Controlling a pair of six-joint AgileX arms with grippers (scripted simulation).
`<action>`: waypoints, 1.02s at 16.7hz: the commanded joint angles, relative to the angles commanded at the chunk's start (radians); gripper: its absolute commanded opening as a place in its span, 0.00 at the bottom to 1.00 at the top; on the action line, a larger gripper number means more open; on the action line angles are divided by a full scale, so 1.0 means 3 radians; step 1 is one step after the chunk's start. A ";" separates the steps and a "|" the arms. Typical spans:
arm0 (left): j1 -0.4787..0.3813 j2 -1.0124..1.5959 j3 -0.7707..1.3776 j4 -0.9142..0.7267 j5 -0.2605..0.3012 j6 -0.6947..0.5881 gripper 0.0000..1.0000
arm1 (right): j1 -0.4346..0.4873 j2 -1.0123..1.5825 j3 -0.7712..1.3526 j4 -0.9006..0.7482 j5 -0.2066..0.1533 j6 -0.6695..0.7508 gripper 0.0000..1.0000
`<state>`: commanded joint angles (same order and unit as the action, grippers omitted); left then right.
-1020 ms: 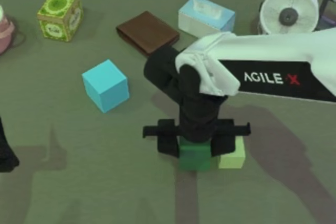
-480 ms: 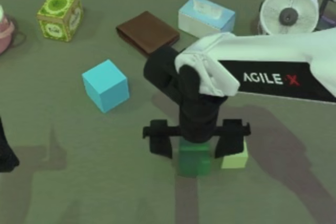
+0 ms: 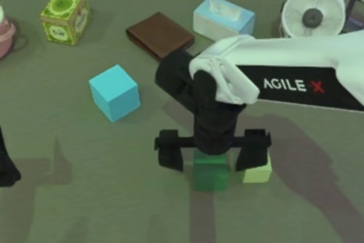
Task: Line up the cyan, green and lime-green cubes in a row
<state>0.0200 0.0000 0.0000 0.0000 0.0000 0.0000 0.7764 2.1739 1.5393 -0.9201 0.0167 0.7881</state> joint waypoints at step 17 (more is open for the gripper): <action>-0.0146 0.0288 0.0339 -0.0297 0.0075 0.0127 1.00 | -0.0115 -0.0585 0.0266 -0.0614 0.0109 -0.0174 1.00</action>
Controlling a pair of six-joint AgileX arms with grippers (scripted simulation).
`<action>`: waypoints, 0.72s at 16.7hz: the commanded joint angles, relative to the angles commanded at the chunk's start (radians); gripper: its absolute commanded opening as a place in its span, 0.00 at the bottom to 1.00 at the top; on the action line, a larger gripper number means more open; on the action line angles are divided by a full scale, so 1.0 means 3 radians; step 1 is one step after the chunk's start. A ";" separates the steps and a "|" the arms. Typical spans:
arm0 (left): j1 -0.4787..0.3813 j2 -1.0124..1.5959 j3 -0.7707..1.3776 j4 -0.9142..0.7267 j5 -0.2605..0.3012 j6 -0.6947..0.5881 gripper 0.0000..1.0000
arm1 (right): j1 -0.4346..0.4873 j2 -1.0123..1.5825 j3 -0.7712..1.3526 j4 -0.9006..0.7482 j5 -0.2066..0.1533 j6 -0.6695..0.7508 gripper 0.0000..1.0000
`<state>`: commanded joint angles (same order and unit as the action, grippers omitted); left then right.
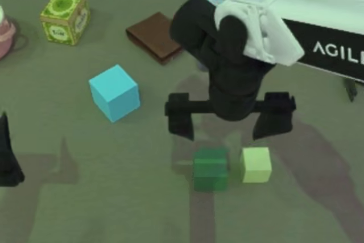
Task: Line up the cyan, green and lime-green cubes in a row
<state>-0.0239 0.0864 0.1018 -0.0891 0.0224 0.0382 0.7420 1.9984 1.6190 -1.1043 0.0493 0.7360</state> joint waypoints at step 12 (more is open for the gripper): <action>-0.0736 0.3854 0.3308 -0.2753 0.0211 0.0952 1.00 | -0.1282 -0.3610 -0.2718 0.1636 0.0417 -0.1398 1.00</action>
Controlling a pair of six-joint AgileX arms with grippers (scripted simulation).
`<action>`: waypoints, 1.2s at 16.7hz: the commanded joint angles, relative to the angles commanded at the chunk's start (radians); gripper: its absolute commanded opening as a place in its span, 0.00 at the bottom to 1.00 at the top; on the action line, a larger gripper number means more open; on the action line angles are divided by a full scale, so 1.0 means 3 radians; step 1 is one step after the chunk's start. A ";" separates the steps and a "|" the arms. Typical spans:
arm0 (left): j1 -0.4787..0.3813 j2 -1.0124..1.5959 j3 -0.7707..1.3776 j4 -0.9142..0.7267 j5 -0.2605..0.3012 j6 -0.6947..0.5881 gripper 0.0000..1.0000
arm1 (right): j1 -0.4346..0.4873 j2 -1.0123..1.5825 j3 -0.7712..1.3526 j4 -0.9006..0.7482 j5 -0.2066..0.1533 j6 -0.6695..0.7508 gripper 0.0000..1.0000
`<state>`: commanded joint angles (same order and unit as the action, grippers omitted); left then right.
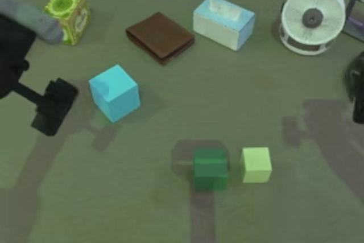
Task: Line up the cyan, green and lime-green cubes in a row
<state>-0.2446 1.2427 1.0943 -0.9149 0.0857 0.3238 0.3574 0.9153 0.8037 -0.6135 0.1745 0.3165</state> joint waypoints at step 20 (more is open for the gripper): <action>-0.0252 0.3729 0.3401 -0.1363 -0.0270 0.0851 1.00 | -0.1158 -0.3051 -0.2679 0.2045 -0.0582 -0.1055 1.00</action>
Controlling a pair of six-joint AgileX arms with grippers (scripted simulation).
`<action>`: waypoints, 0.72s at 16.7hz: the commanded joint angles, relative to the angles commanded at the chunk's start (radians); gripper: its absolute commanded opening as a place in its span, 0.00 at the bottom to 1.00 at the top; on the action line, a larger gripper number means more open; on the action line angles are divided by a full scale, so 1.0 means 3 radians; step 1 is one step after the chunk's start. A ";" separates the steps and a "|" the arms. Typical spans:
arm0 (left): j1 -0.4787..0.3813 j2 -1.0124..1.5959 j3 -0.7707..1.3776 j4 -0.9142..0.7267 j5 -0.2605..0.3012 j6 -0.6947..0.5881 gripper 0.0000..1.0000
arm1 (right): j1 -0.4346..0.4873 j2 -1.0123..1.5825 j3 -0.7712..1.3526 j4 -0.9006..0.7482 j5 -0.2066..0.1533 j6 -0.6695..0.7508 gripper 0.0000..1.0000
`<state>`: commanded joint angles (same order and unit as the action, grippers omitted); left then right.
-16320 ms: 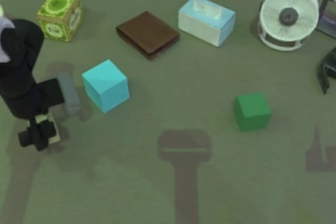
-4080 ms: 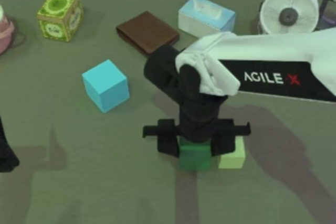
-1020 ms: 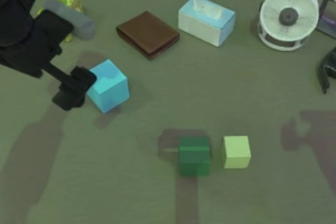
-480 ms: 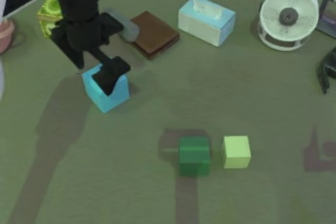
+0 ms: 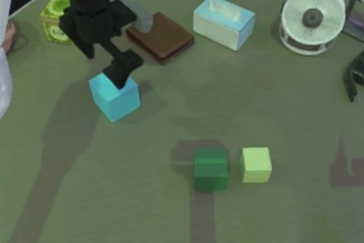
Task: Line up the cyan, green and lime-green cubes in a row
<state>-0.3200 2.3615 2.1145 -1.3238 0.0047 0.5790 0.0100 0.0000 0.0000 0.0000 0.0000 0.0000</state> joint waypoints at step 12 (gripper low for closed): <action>0.0005 0.0232 -0.0792 0.1024 0.0003 0.0007 1.00 | 0.0000 0.0000 0.0000 0.0000 0.0000 0.0000 1.00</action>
<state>-0.3185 2.4311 1.8770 -1.0166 0.0055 0.5813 0.0100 0.0000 0.0000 0.0000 0.0000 0.0000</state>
